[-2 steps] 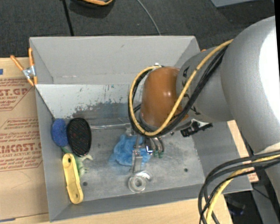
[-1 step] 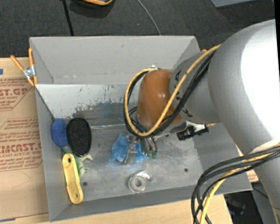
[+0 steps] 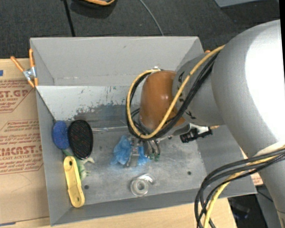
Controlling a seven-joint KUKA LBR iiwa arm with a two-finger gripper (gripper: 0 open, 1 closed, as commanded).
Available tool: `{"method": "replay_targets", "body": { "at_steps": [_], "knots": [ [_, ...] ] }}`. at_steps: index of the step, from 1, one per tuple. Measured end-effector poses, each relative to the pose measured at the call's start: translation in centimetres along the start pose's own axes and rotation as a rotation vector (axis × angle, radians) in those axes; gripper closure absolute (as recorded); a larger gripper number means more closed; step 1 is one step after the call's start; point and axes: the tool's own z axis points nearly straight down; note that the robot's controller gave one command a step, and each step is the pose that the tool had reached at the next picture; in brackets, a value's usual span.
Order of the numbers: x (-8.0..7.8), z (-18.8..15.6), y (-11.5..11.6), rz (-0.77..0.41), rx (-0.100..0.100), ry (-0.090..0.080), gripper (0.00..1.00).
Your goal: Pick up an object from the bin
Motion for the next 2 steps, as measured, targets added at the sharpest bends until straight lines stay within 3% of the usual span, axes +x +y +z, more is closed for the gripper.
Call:
{"method": "replay_targets", "body": {
  "at_steps": [1, 2],
  "knots": [
    [-1.87, -11.03, 0.26, 0.050, -0.001, -0.002, 1.00],
    [-1.87, -11.03, 0.26, 0.050, 0.000, -0.002, 1.00]
  ]
}}
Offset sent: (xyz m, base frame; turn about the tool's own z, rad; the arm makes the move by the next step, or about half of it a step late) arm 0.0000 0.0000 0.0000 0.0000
